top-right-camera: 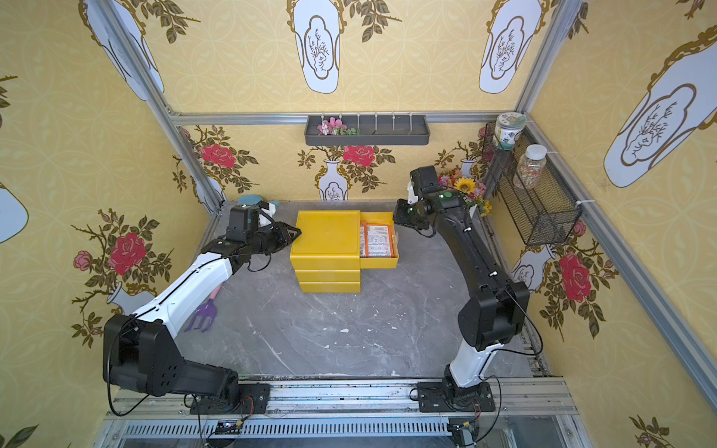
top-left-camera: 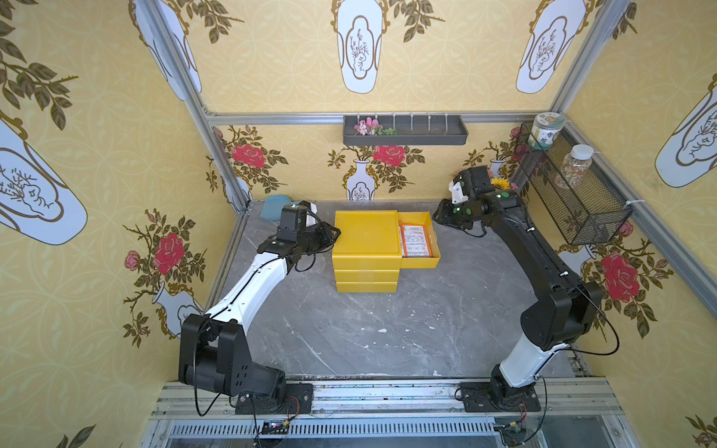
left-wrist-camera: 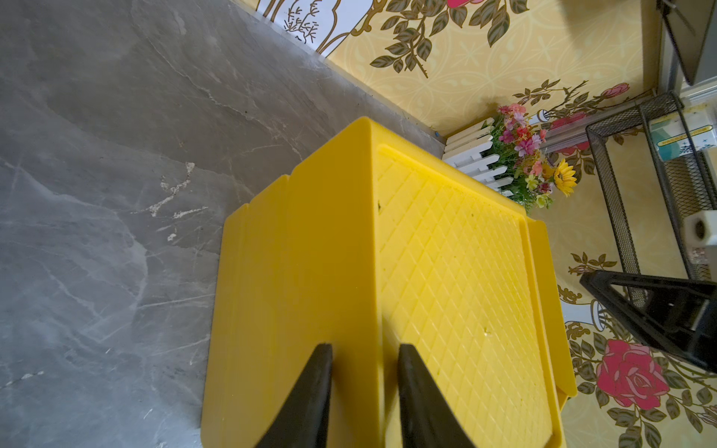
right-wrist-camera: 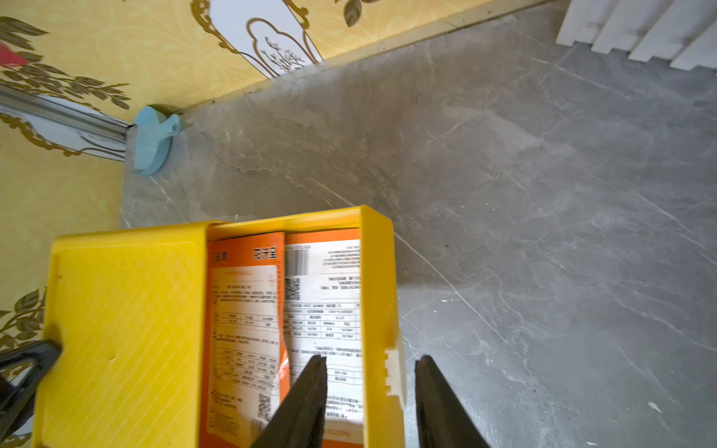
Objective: Take the seed bags out of the drawer
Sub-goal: Open the drawer in the storage box, then pick up the seed packet from the drawer.
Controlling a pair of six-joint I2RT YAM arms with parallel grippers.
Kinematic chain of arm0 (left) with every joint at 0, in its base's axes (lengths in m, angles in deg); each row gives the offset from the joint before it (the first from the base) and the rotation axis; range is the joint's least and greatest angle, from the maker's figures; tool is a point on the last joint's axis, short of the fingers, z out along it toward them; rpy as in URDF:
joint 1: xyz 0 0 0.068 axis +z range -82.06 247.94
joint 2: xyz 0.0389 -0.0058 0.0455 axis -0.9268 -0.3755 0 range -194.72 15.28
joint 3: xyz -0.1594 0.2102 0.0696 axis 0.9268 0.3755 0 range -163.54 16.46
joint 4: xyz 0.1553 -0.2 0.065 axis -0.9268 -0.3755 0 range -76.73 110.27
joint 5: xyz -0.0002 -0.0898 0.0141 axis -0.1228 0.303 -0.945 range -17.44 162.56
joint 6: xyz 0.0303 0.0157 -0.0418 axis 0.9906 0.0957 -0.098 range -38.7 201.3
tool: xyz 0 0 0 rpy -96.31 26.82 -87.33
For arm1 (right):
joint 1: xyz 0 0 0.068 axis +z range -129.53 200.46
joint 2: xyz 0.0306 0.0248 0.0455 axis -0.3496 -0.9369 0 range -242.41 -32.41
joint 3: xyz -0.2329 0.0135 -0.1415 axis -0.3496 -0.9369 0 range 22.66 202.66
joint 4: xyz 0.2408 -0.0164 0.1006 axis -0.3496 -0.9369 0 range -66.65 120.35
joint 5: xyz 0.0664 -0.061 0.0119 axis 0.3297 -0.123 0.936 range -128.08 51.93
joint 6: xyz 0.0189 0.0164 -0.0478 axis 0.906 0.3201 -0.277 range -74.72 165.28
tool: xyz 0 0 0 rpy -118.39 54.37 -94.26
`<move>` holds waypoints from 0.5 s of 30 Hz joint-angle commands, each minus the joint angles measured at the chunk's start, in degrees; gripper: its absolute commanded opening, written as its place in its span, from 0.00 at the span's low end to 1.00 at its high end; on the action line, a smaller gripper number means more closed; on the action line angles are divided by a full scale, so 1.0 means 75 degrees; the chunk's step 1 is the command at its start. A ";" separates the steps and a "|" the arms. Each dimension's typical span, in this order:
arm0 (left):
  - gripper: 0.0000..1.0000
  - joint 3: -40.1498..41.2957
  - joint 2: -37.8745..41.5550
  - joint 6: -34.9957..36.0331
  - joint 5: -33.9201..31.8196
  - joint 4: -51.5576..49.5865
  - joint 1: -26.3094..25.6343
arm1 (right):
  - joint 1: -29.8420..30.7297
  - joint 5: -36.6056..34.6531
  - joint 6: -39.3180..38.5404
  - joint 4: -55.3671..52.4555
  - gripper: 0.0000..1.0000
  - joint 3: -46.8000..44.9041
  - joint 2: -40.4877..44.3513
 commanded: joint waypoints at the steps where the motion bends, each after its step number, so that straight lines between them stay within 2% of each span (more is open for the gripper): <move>1: 0.33 0.0108 -0.0114 0.0089 -0.0303 -0.1224 0.0001 | 0.0273 0.0309 0.0176 -0.0131 0.42 0.0342 -0.0132; 8: 0.33 0.0135 -0.0097 0.0088 -0.0281 -0.1200 0.0002 | 0.0839 0.0563 0.0593 0.0032 0.42 0.0369 -0.0567; 15: 0.33 0.0135 -0.0113 0.0094 -0.0239 -0.1173 0.0000 | 0.0942 0.0647 0.0758 0.0230 0.42 0.0078 -0.0785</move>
